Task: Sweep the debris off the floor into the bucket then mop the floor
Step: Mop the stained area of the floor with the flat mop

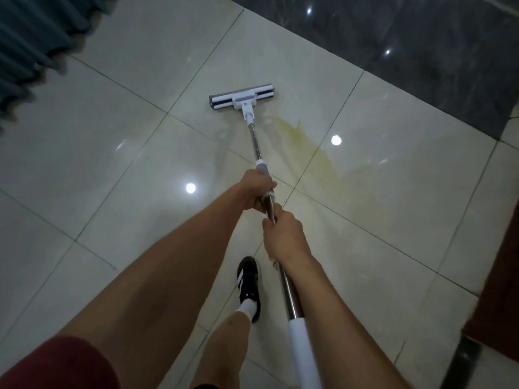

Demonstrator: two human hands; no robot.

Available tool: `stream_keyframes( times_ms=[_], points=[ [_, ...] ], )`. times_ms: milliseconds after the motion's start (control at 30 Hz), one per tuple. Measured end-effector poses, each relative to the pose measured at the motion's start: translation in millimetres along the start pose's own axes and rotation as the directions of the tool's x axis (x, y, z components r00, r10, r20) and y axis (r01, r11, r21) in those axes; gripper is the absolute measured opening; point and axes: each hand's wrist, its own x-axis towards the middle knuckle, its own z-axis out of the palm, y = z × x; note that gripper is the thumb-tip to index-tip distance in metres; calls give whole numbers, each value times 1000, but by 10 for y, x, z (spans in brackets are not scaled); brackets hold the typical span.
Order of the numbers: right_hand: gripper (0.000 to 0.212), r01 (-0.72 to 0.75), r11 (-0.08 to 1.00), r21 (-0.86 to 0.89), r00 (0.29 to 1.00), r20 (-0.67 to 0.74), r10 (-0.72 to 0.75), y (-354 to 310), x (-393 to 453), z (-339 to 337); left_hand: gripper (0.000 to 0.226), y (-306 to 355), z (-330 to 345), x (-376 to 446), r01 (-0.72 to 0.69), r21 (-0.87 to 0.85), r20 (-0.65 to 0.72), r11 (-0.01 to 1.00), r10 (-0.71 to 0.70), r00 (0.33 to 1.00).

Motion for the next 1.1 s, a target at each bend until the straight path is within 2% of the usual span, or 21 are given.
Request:
stream_keyframes(
  times_ms=[200, 300, 467, 767, 900, 1100],
  points=[
    [32, -10, 999, 52, 1000, -8, 11, -769, 969, -166, 24, 810, -429, 650, -63, -18, -48, 998, 62, 997],
    [31, -14, 997, 73, 1000, 3, 13, -754, 1018, -213, 25, 863, -395, 691, -62, 21, -38, 998, 63, 997],
    [33, -50, 986, 159, 999, 16, 48, -462, 618, -108, 17, 586, -212, 472, -31, 101, -25, 994, 34, 999],
    [42, -117, 963, 244, 992, -15, 124, 522, -669, 337, 13, -586, 350, -446, -48, 268, 109, 962, 20, 994],
    [40, -113, 954, 276, 991, -41, 129, 1040, -1397, 643, 22, -1281, 601, -956, -72, 331, 159, 941, 20, 987],
    [43, -173, 909, 378, 976, -57, 209, 1897, -2508, 1305, 18, -2477, 935, -1792, -65, 376, 212, 925, -18, 977]
  ],
)
